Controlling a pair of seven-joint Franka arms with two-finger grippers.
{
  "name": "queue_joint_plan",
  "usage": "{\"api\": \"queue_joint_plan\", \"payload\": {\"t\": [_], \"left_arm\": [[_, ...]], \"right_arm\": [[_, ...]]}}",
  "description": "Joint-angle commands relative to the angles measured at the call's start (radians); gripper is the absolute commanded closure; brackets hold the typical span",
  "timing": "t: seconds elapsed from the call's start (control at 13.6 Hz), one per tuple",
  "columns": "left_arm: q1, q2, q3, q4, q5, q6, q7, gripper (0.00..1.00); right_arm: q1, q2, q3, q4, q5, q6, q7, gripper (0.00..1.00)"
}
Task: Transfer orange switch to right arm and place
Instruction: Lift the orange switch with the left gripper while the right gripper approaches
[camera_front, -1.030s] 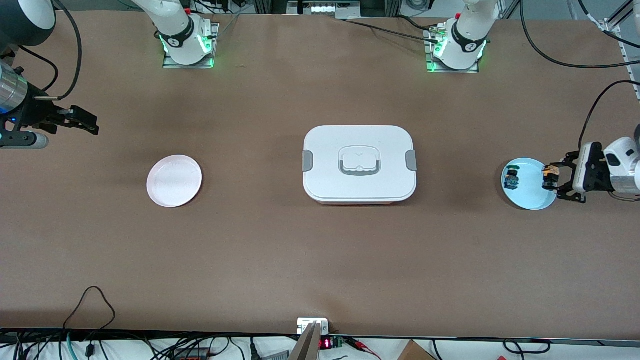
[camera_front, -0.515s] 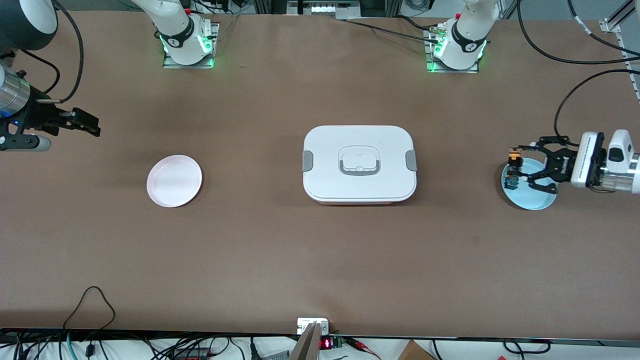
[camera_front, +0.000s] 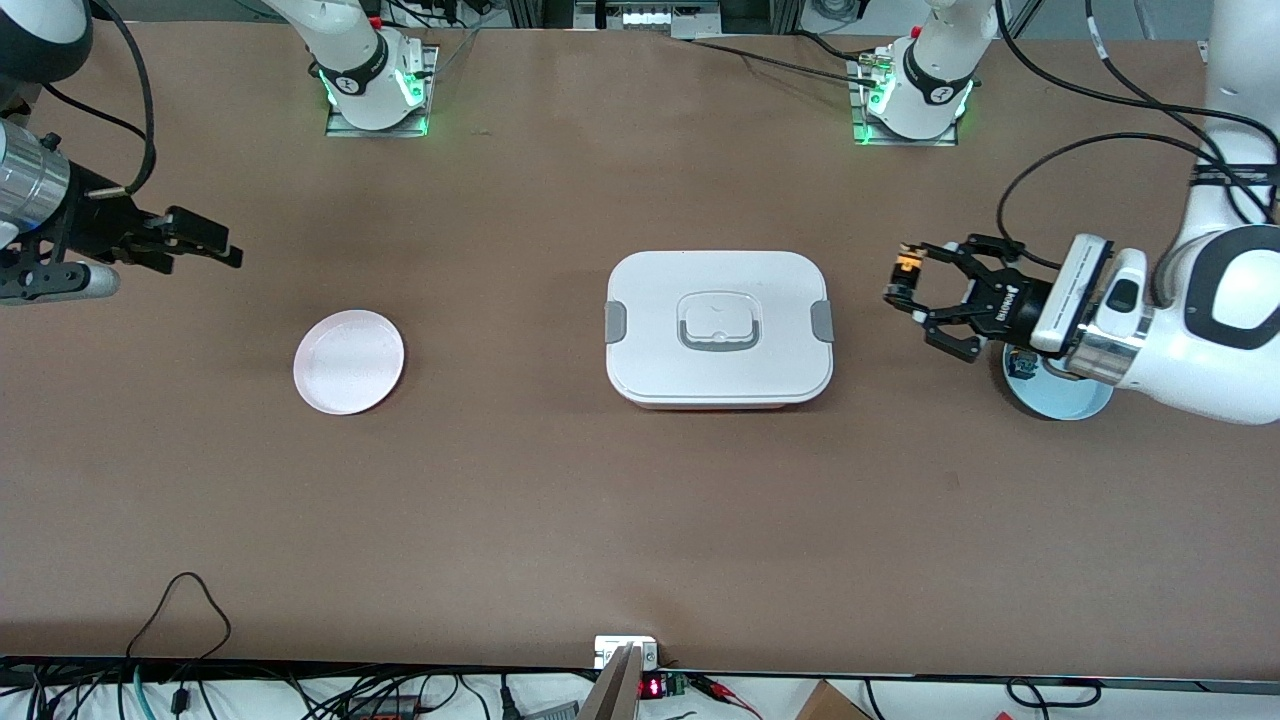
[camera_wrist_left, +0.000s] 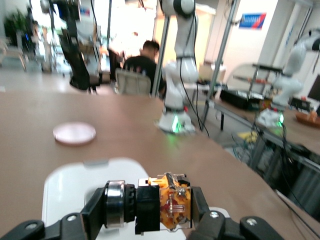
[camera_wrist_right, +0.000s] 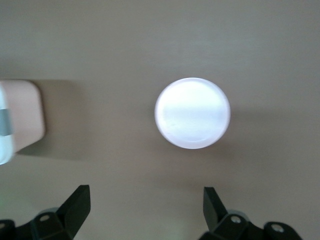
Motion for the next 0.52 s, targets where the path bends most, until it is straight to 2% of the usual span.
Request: {"api": "queue_joint_plan", "payload": {"t": [0.0, 0.22, 0.44], "left_arm": [[0.019, -0.151, -0.060, -0.174, -0.162, 0.131, -0.010, 1.00], [0.019, -0.328, -0.161, -0.274, -0.257, 0.283, -0.121, 1.00], [0.019, -0.394, -0.246, -0.315, -0.381, 0.381, -0.154, 1.00]], "right_arm": [[-0.005, 0.010, -0.005, 0.026, 0.145, -0.034, -0.039, 0.00], [0.016, 0.016, 0.001, 0.020, 0.293, -0.069, -0.030, 0.00], [0.013, 0.070, 0.000, 0.020, 0.548, -0.150, -0.044, 0.00]]}}
